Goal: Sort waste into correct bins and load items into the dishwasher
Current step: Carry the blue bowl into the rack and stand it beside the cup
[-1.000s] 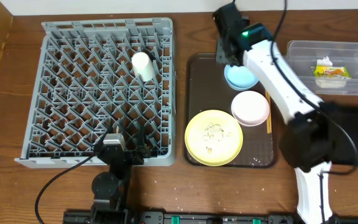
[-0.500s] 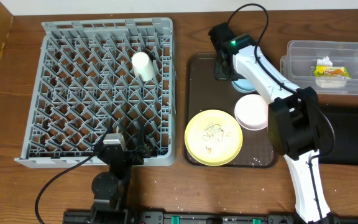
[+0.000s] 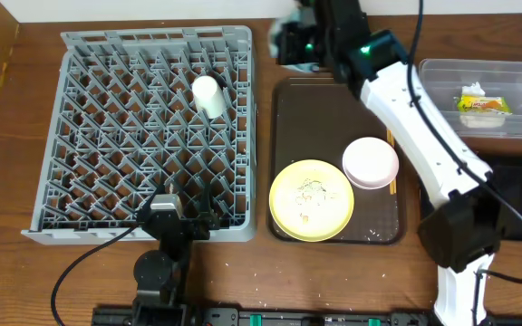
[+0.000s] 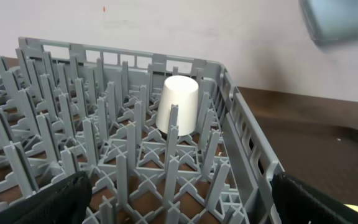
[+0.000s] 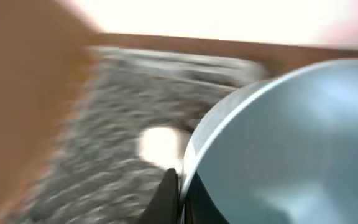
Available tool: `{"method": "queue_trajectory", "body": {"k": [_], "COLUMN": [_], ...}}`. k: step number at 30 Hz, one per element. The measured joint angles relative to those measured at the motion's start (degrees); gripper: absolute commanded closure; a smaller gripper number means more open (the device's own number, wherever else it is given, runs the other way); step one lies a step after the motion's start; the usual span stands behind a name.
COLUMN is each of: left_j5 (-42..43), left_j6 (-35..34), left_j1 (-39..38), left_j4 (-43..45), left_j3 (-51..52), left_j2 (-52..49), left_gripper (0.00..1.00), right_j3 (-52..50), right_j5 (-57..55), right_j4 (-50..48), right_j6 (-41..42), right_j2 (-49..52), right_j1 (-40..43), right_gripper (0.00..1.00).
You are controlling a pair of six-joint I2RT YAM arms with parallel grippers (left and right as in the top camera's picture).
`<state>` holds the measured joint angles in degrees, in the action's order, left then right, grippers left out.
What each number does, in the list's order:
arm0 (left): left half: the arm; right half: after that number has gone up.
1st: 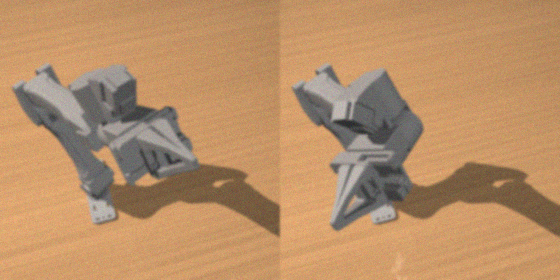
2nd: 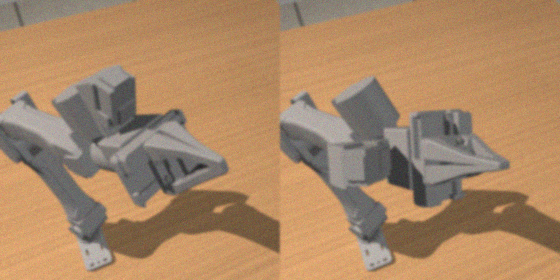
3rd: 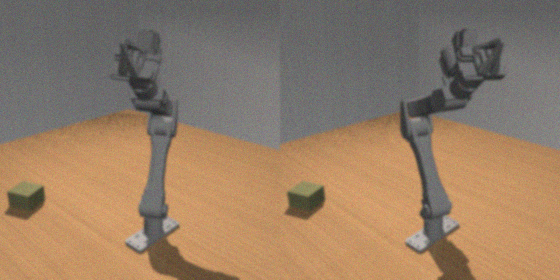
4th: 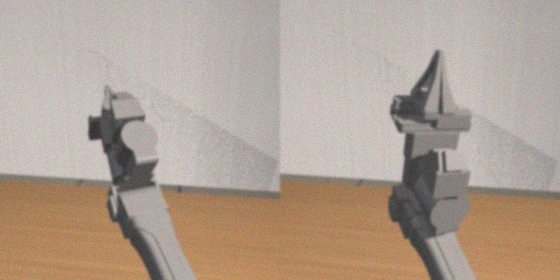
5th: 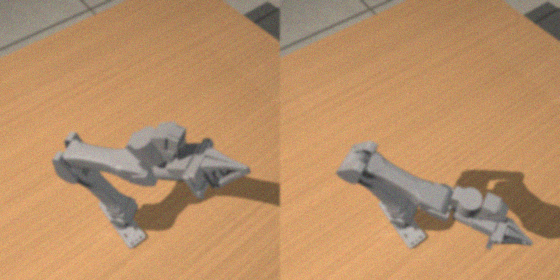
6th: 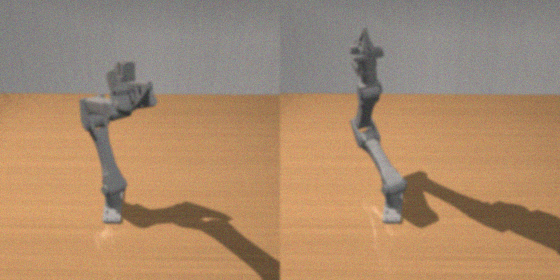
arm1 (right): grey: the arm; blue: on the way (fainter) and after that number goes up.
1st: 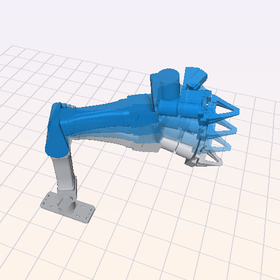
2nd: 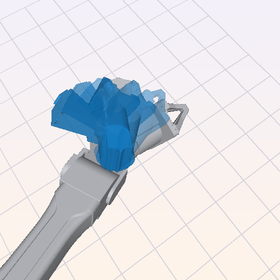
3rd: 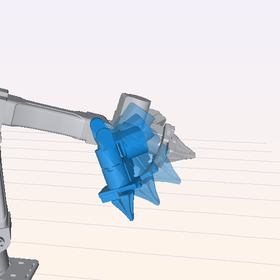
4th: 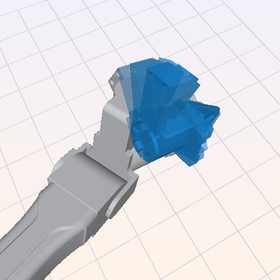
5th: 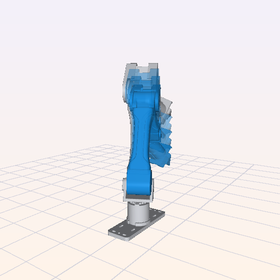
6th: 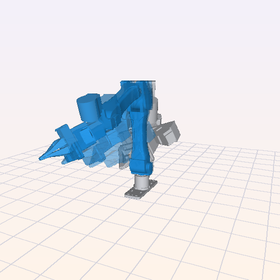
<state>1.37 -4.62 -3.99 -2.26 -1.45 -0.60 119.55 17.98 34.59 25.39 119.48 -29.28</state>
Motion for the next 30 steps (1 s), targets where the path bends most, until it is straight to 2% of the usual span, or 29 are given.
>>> {"method": "queue_trajectory", "body": {"k": [3, 6, 11, 16, 22, 30], "left_j5": [0.00, -0.02, -0.02, -0.04, -0.02, -0.02], "left_j6": [0.00, 0.02, 0.00, 0.02, 0.02, 0.02], "left_j1": [0.00, 0.00, 0.00, 0.00, 0.00, 0.00], "left_j4": [0.00, -0.02, -0.02, -0.04, -0.07, -0.07], "left_j3": [0.00, 0.00, -0.02, -0.02, -0.02, -0.02], "left_j2": [0.00, 0.02, 0.00, 0.00, 0.00, 0.00], "left_gripper": [0.06, 0.06, 0.06, 0.06, 0.06, 0.06], "right_j3": [0.24, 0.20, -0.07, -0.13, -0.13, 0.24], "right_j5": [8.76, 14.91, 22.45, 27.15, 29.03, 30.62], "right_j4": [-9.64, -19.58, -39.89, -51.49, -55.30, -49.11], "right_j6": [-0.02, 3.54, 14.05, 23.82, 33.86, 37.44], "right_j2": [0.96, 4.52, 12.74, 19.19, 24.63, 24.90], "right_j1": [-3.85, -8.72, -14.19, -17.53, -18.53, -16.44], "right_gripper": [0.99, 0.99, 0.99, 0.99, 0.99, 0.99]}}
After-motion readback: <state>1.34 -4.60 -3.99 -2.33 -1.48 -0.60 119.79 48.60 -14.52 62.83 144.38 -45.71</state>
